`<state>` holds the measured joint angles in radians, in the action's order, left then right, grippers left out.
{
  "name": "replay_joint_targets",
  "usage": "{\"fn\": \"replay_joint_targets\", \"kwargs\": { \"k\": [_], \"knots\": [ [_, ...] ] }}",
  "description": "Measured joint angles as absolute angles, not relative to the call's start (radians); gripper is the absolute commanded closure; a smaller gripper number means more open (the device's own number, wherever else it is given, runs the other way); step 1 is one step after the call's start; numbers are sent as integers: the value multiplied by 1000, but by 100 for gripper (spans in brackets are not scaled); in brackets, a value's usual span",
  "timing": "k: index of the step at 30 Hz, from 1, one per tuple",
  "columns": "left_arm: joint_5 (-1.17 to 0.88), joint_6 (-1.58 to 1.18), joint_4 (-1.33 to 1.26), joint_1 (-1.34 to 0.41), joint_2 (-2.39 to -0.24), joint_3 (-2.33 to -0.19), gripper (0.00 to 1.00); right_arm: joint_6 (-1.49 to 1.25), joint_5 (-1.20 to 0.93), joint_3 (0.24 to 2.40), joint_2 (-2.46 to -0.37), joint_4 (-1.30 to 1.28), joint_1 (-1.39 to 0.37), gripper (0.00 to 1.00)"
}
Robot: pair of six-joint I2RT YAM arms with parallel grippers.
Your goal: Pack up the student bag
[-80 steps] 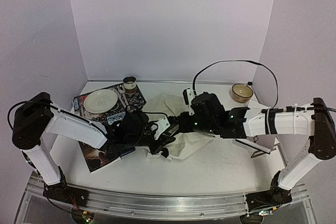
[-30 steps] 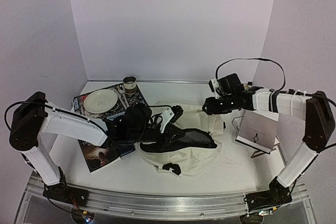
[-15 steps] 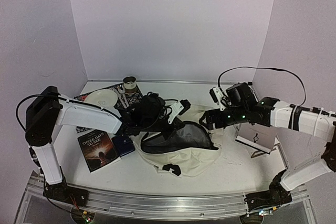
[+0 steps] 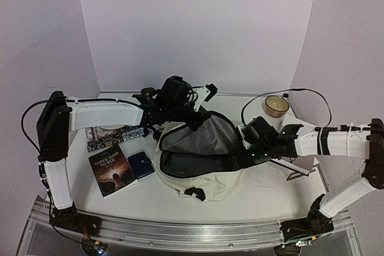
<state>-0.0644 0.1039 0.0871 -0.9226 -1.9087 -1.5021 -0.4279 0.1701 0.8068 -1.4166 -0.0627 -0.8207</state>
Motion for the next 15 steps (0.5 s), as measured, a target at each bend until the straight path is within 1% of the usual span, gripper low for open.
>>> {"fn": "replay_joint_targets", "kwargs": {
  "k": [6, 12, 15],
  "knots": [
    [-56, 92, 198, -923, -1859, -1568, 100, -469, 298, 798, -1448, -152, -802, 2],
    [-130, 43, 261, -932, -1717, -1567, 100, -435, 315, 849, -1469, -182, -664, 2],
    [-198, -11, 266, -933, -1670, -1567, 100, -393, 316, 901, -1477, -173, -636, 2]
  ]
}}
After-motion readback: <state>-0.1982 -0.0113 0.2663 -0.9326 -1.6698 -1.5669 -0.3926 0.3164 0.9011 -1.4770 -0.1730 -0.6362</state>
